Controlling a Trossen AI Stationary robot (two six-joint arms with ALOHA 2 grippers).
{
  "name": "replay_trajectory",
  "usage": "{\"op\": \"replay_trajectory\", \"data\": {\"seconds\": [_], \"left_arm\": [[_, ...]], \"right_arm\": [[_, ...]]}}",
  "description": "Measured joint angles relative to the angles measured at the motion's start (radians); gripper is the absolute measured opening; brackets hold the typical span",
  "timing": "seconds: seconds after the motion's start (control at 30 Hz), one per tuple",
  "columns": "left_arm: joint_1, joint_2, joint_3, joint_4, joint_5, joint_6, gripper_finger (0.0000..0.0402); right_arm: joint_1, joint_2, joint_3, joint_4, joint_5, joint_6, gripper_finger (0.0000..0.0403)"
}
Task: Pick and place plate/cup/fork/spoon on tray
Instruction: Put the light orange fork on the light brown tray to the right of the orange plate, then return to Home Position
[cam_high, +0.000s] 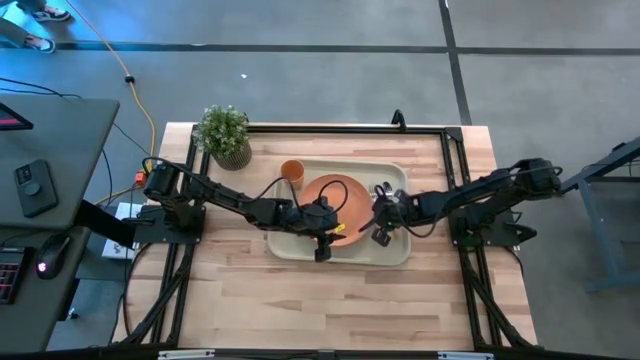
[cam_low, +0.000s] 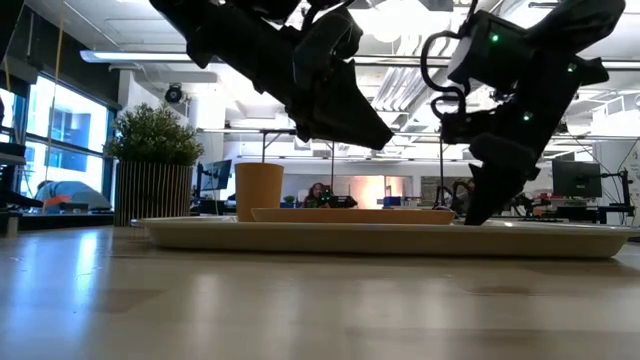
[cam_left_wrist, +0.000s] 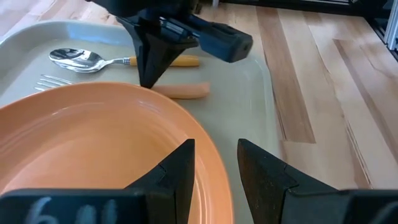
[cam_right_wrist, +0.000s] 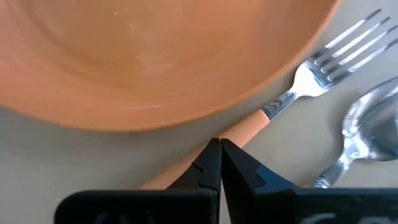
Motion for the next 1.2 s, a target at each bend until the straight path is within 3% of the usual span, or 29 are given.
{"op": "replay_trajectory", "data": {"seconds": [0.33,0.5,0.77,0.93,1.2], "left_arm": [[0.0,0.0,0.0,-0.001,0.0,0.022,0.0113],[-0.003,-0.011,0.0,-0.013,-0.023,0.038,0.0112],[-0.033,-0.076,-0.002,-0.025,-0.188,0.141,0.0086],[-0.048,-0.096,0.0,0.021,-0.205,0.185,0.0064],[-0.071,-0.096,0.0,0.037,-0.2,0.246,0.0034]], "right_arm": [[-0.013,-0.014,-0.003,0.04,0.011,-0.047,0.0],[0.006,-0.121,-0.003,0.037,0.023,-0.052,0.0],[0.056,-0.346,-0.004,0.084,0.105,-0.105,0.0],[0.084,-0.405,-0.048,0.359,0.089,-0.221,0.0],[0.095,-0.333,-0.166,0.981,-0.149,-0.341,0.0]]}}
